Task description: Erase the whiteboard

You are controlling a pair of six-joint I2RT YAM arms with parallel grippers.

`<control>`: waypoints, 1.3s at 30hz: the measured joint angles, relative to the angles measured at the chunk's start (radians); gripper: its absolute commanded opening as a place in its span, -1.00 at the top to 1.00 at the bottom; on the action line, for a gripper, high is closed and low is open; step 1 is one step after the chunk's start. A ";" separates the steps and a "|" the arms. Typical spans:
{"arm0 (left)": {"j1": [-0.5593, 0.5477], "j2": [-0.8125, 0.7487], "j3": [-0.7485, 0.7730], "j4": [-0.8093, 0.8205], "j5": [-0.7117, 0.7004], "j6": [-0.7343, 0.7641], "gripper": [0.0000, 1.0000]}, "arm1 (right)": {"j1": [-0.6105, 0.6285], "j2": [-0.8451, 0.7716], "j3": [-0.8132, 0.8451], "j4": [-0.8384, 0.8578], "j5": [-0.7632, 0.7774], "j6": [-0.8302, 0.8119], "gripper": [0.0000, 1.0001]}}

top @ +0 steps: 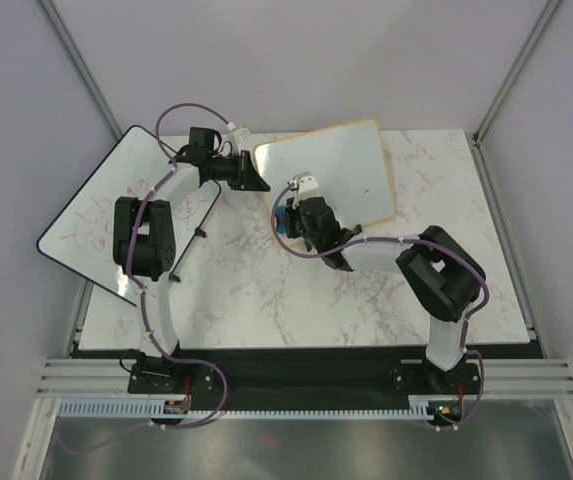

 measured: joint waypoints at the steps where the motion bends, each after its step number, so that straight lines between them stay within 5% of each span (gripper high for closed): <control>1: 0.000 0.000 0.000 0.000 0.000 0.001 0.96 | -0.001 0.000 0.002 -0.004 0.002 0.002 1.00; 7: -0.001 0.000 0.000 0.003 0.001 0.002 0.96 | -0.017 -0.027 -0.010 -0.047 0.076 0.043 1.00; 16: -0.001 -0.002 0.000 -0.001 0.003 0.006 0.97 | -0.227 -0.151 -0.151 -0.105 0.317 0.120 1.00; 23: -0.001 -0.003 0.000 -0.006 0.002 0.009 0.96 | -0.182 -0.124 -0.132 -0.097 0.385 0.077 1.00; 31: -0.001 -0.004 0.002 -0.007 0.002 0.009 0.97 | 0.012 -0.054 -0.096 0.010 0.182 0.032 1.00; 39: -0.001 -0.004 0.006 -0.008 -0.002 0.009 0.96 | 0.025 -0.034 -0.069 -0.007 0.132 0.029 1.00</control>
